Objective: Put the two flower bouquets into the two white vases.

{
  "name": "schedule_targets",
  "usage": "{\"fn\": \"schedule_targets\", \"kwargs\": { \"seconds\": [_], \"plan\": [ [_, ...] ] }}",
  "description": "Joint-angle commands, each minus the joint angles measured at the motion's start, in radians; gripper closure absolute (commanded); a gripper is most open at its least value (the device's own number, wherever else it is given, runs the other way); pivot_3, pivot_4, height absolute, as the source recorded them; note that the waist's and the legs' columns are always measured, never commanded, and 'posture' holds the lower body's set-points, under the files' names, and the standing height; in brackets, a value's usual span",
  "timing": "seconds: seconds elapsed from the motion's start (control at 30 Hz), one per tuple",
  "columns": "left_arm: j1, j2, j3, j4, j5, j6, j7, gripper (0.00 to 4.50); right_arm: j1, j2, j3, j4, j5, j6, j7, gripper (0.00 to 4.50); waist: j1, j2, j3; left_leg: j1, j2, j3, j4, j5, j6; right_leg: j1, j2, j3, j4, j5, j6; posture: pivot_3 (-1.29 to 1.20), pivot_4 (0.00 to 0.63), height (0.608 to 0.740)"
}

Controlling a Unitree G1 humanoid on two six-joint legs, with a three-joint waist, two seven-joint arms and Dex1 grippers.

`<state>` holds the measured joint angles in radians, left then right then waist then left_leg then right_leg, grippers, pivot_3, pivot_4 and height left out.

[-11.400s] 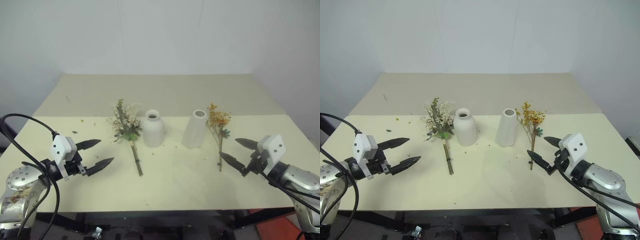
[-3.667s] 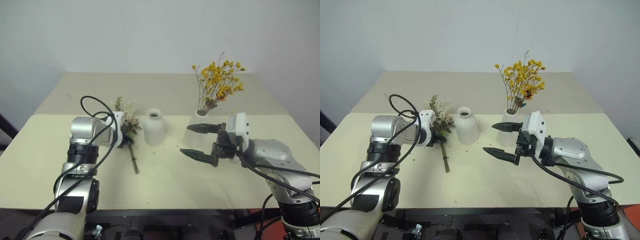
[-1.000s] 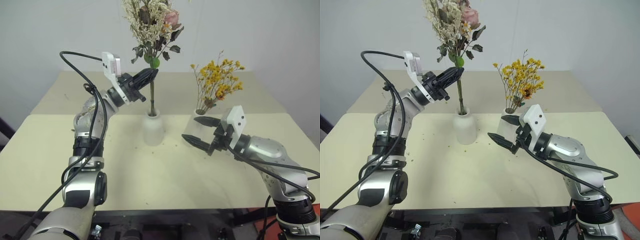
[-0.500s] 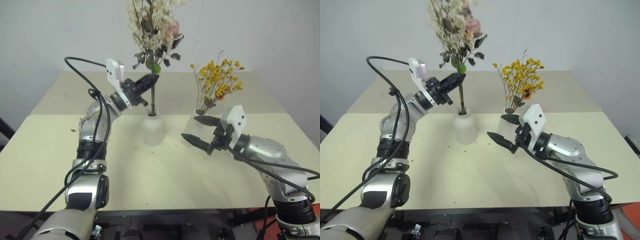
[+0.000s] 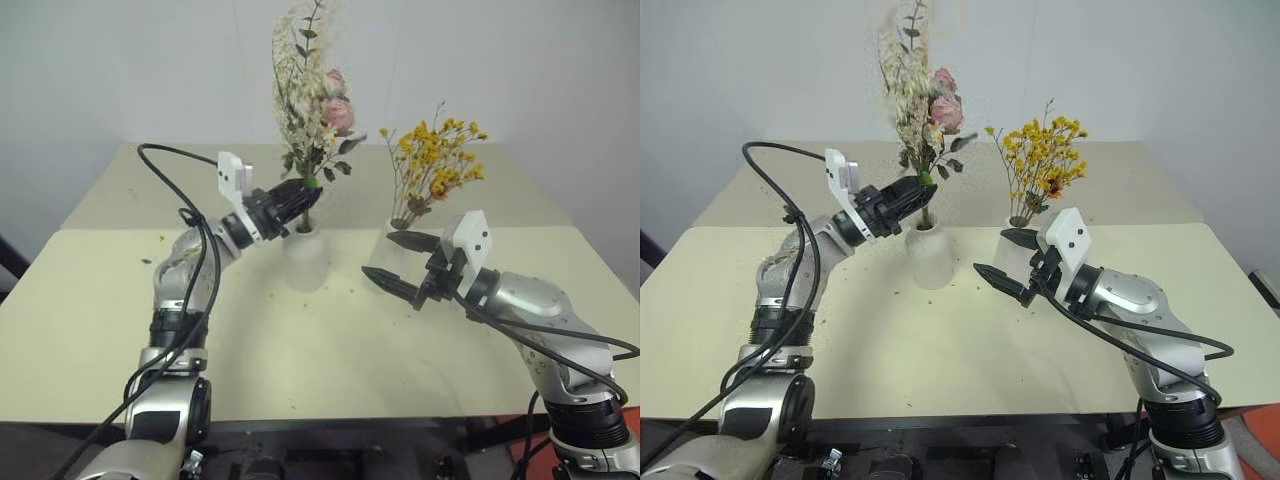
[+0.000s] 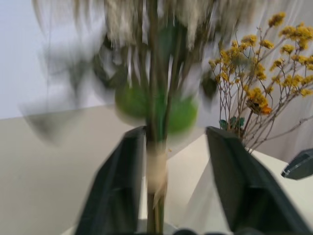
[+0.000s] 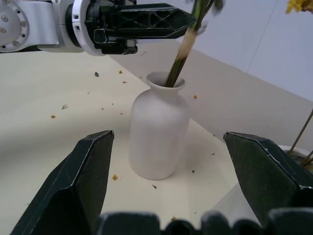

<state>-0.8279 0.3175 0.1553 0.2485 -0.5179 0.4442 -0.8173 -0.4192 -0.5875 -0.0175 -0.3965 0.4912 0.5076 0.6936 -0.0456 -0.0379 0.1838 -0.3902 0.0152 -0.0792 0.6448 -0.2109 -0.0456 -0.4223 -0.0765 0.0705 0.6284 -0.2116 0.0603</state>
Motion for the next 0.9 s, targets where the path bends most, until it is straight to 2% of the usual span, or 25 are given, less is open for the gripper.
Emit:
{"fn": "schedule_targets", "kwargs": {
  "seconds": [0.03, 0.1, 0.17, 0.37, 0.53, 0.67, 0.77, 0.9],
  "plan": [
    [0.014, 0.024, 0.019, -0.105, -0.042, 0.034, 0.009, 1.01, -0.015, 0.004, -0.02, -0.015, 0.001, -0.028, 0.005, 0.27, 0.001, 0.0, 0.0, 0.0, 0.0, 0.0, 0.0, 0.0, 0.0, 0.0, 0.0, 0.0, 0.0, 0.0, 0.0, 0.0, 0.15, 0.74],
    [0.033, 0.039, 0.012, -0.146, -0.041, 0.055, 0.021, 0.32, -0.019, 0.006, -0.017, -0.008, -0.001, -0.031, 0.01, 0.27, 0.001, 0.0, 0.0, 0.0, 0.0, 0.0, 0.0, 0.0, 0.0, 0.0, 0.0, 0.0, 0.0, 0.0, 0.0, 0.0, 0.15, 0.74],
    [0.058, 0.056, 0.017, -0.193, -0.053, 0.081, 0.034, 0.04, -0.024, 0.009, -0.015, -0.001, -0.003, -0.036, 0.014, 0.27, 0.001, 0.0, 0.0, 0.0, 0.0, 0.0, 0.0, 0.0, 0.0, 0.0, 0.0, 0.0, 0.0, 0.0, 0.0, 0.0, 0.15, 0.74],
    [0.159, 0.114, 0.058, -0.33, -0.101, 0.171, 0.085, 0.04, -0.029, 0.016, -0.013, 0.01, -0.011, -0.044, 0.026, 0.27, -0.001, 0.0, 0.0, 0.001, 0.0, 0.0, 0.0, 0.0, 0.0, 0.0, 0.0, 0.0, 0.001, 0.0, 0.0, 0.0, 0.15, 0.74],
    [0.282, 0.199, 0.138, -0.456, -0.185, 0.276, 0.117, 0.04, -0.024, 0.017, -0.014, 0.011, -0.014, -0.048, 0.035, 0.27, 0.0, 0.0, 0.0, 0.001, 0.001, 0.0, 0.0, 0.0, 0.0, 0.0, 0.0, 0.0, 0.001, 0.0, 0.0, 0.0, 0.15, 0.74],
    [0.351, 0.313, 0.194, -0.484, -0.201, 0.273, 0.068, 0.04, -0.016, 0.007, -0.026, 0.014, -0.011, -0.051, 0.049, 0.27, 0.0, 0.001, 0.0, 0.001, 0.001, 0.0, 0.0, 0.0, 0.0, 0.0, 0.0, 0.0, 0.001, 0.0, 0.0, 0.0, 0.15, 0.74],
    [0.395, 0.427, 0.245, -0.458, -0.191, 0.215, -0.039, 0.04, 0.002, -0.011, -0.047, 0.016, -0.008, -0.055, 0.067, 0.27, 0.0, 0.001, 0.0, 0.001, 0.001, 0.0, 0.0, 0.0, 0.0, 0.0, 0.001, 0.0, 0.001, 0.0, 0.0, 0.0, 0.15, 0.74],
    [0.457, 0.535, 0.294, -0.439, -0.184, 0.163, -0.135, 0.04, 0.044, -0.044, -0.086, 0.02, -0.005, -0.071, 0.094, 0.27, 0.002, 0.001, 0.001, 0.001, 0.001, 0.001, 0.0, 0.0, 0.0, 0.0, 0.0, 0.0, 0.0, -0.001, -0.002, 0.0, 0.15, 0.74]
  ]
}}
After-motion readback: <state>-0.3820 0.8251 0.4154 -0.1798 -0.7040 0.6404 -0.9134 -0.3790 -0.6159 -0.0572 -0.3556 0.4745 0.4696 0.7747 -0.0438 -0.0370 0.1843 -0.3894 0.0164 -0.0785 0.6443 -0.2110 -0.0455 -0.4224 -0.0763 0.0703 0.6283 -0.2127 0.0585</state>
